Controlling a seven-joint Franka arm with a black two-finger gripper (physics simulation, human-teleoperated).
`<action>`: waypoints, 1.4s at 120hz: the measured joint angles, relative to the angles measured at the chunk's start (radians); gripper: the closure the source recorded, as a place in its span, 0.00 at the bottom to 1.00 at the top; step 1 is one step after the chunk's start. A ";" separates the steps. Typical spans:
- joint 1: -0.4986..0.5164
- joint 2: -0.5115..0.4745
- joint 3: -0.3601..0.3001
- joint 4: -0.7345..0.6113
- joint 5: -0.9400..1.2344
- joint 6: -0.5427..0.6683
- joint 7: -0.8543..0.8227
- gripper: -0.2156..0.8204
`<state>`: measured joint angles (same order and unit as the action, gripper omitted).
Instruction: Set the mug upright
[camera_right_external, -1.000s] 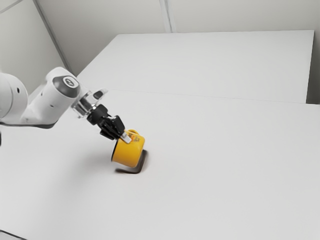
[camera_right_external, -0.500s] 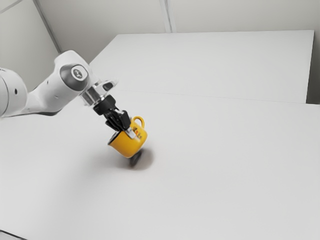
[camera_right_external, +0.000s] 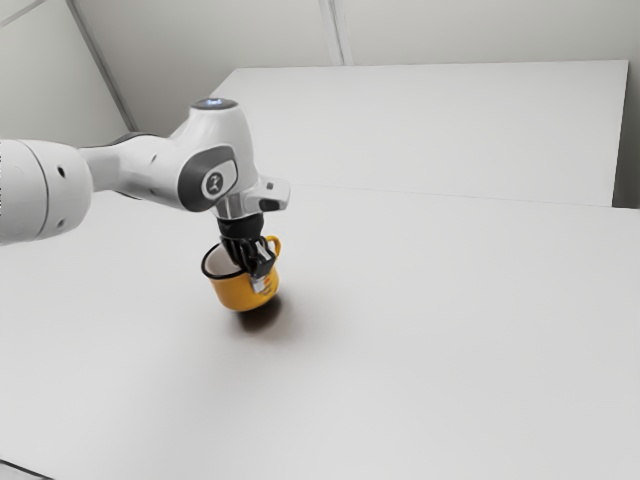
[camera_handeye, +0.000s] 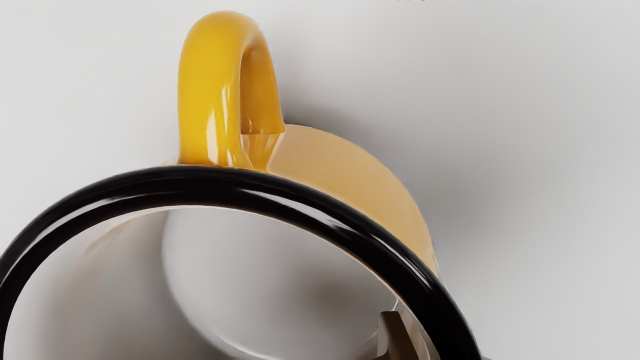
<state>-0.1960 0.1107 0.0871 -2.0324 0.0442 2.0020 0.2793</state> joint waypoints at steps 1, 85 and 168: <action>0.001 0.001 0.000 0.000 0.003 0.003 -0.004 0.96; -0.016 0.090 -0.001 0.010 0.014 0.114 -0.210 0.80; 0.164 0.010 -0.101 0.496 -0.025 -0.198 -0.150 0.25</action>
<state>-0.0322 0.1209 -0.0140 -1.5368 0.0194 1.8040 0.1291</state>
